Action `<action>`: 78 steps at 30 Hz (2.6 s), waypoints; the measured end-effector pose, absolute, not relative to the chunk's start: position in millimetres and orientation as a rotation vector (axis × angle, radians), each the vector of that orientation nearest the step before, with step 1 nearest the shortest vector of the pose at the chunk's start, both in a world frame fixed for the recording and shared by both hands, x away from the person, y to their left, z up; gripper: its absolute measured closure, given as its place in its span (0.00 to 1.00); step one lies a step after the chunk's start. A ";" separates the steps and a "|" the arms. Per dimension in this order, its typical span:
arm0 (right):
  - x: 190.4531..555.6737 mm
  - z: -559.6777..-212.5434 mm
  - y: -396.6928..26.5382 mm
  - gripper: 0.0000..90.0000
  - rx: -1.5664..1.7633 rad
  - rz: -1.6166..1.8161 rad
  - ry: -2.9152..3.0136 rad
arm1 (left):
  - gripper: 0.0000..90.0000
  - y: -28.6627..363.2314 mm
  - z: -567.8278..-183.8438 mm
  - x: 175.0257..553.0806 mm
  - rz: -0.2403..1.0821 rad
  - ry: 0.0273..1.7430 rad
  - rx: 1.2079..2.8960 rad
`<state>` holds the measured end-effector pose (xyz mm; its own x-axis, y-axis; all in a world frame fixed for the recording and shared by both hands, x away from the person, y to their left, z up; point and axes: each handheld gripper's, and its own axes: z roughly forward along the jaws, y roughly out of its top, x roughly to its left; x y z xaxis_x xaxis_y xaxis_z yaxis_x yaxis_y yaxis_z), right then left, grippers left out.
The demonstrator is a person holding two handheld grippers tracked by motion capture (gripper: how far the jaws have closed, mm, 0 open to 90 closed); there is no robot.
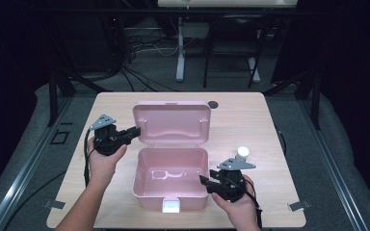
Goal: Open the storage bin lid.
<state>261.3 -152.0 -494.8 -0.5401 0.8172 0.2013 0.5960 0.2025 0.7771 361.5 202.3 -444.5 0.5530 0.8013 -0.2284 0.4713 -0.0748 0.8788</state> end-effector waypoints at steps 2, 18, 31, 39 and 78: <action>261.3 -494.8 -151.8 0.65 1.344 1.250 2.223 | 0.93 202.1 -444.9 363.2 0.384 1.072 1.716; 261.6 -495.6 -151.9 0.65 1.344 1.246 2.224 | 0.94 200.9 -442.2 374.5 0.343 1.129 1.740; 262.0 -495.9 -152.0 0.65 1.347 1.247 2.225 | 0.95 201.7 -441.9 385.2 0.295 1.162 1.758; 262.2 -496.1 -151.9 0.65 1.352 1.247 2.225 | 0.95 201.2 -441.5 390.7 0.264 1.197 1.762; 263.5 -497.2 -152.5 0.64 1.353 1.253 2.230 | 0.95 202.8 -444.3 412.3 0.137 1.280 1.790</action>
